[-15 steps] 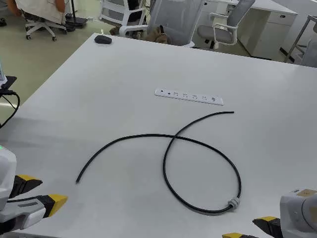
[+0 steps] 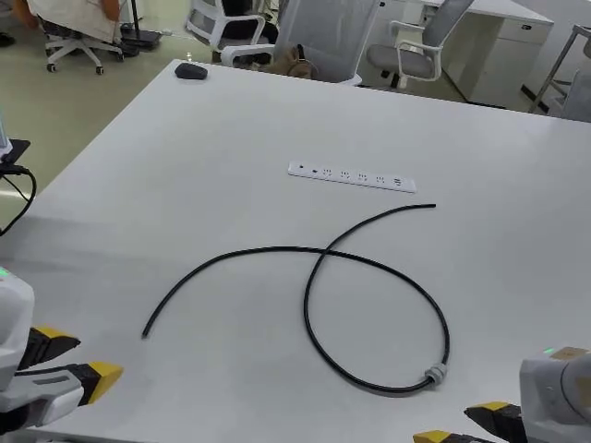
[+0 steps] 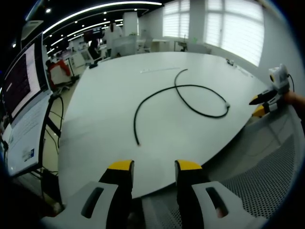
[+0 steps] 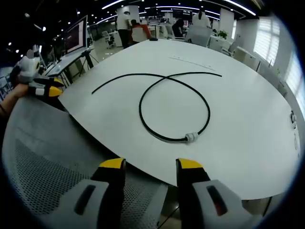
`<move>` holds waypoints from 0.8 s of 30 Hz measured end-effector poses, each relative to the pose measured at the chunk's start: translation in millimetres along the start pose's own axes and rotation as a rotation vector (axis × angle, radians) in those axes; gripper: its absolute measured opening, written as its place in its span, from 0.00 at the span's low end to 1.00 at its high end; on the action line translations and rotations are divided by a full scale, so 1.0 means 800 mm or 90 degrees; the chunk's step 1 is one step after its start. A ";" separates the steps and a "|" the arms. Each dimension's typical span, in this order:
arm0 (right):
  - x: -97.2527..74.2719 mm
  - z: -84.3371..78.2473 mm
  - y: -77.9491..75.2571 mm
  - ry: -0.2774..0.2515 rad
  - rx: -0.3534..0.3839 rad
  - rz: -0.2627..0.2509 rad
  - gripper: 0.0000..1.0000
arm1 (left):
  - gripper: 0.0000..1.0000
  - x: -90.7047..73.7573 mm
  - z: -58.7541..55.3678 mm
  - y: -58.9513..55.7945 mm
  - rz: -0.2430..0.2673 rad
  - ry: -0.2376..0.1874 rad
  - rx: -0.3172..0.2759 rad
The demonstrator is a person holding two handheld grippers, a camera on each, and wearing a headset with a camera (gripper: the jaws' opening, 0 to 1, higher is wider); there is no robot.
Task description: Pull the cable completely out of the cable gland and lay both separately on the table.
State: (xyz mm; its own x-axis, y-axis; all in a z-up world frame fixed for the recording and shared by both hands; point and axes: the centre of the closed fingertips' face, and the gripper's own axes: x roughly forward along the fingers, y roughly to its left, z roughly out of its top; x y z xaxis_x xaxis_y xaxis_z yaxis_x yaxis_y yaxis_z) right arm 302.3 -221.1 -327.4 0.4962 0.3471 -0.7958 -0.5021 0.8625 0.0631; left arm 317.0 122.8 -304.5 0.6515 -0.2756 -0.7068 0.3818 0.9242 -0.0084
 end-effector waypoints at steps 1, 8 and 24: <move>0.000 0.000 0.000 0.000 0.000 0.000 0.44 | 0.36 0.000 0.000 0.000 0.000 0.000 0.000; 0.000 0.000 0.000 -0.001 0.001 0.001 0.44 | 0.35 0.000 -0.001 -0.001 -0.002 0.004 0.001; -0.001 -0.002 0.004 0.001 0.000 0.011 0.42 | 0.35 -0.001 -0.006 -0.003 -0.004 0.014 0.005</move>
State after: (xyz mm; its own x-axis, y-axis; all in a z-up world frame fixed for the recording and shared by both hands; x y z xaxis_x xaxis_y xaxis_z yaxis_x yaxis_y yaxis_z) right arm 299.6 -219.3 -327.7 0.4859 0.3609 -0.7960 -0.5107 0.8564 0.0765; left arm 312.7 121.9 -307.2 0.6339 -0.2758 -0.7226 0.3910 0.9204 -0.0082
